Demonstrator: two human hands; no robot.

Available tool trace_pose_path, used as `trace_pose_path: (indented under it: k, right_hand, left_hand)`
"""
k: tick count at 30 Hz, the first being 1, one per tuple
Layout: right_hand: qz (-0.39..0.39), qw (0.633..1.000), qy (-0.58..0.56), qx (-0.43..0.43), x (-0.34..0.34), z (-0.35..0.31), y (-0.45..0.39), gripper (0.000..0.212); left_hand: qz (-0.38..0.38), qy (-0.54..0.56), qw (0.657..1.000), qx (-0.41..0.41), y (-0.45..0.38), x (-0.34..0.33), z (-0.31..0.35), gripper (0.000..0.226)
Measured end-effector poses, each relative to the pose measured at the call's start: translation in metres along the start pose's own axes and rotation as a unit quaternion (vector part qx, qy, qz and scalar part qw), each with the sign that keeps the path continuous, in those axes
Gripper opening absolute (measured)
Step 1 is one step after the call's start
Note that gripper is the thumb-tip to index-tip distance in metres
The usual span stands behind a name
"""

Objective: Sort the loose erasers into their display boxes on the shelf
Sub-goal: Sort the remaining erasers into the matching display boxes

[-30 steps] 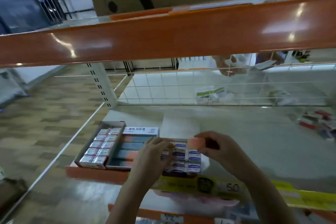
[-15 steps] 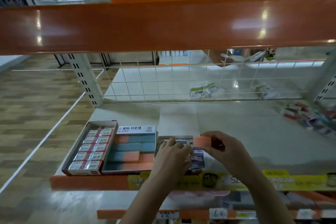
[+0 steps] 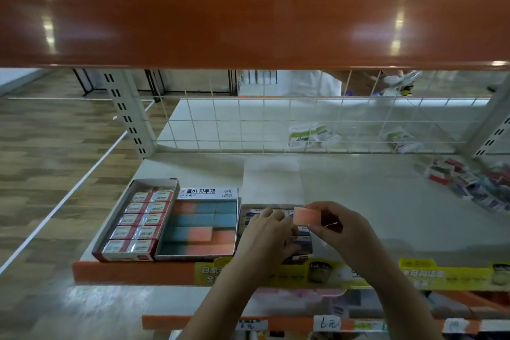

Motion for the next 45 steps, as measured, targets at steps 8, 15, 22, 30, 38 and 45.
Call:
trace_pose_path:
  k: [8, 15, 22, 30, 38, 45]
  right_hand:
    - [0.000, 0.999, -0.020, 0.028, -0.018, -0.033, -0.006, 0.029]
    - [-0.035, 0.996, -0.020, 0.081, -0.061, -0.077, -0.013, 0.027]
    - [-0.061, 0.975, 0.140, 0.161, -0.123, -0.101, -0.017, 0.034]
    - [-0.066, 0.932, 0.299, 0.194, -0.131, -0.094, -0.011, 0.033]
    - [-0.058, 0.934, 0.306, 0.175, -0.137, -0.090, -0.007, 0.024]
    - [-0.055, 0.936, 0.305, 0.170, -0.142, -0.085, -0.005, 0.028]
  left_hand:
    - [0.018, -0.007, 1.000, -0.025, 0.023, 0.041, -0.021, 0.036]
    - [0.042, -0.024, 0.998, 0.033, 0.064, 0.073, -0.091, 0.033]
    - [-0.035, -0.039, 0.998, 0.042, 0.085, 0.065, -0.126, 0.031]
    - [-0.035, -0.018, 0.999, -0.004, 0.088, 0.059, -0.133, 0.026]
    - [-0.026, 0.007, 1.000, -0.004, 0.088, 0.059, -0.135, 0.024]
    - [-0.060, 0.005, 0.998, -0.014, 0.084, 0.057, -0.136, 0.024]
Point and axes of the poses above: each hand's wrist, its own y-axis away from the middle knuckle, its own x-axis out of the back of the hand, z = x × y, the point moved 4 cm from there along -y, towards the middle knuckle, and after that the axes turned 10 degrees about z, right-handed, at the moved point
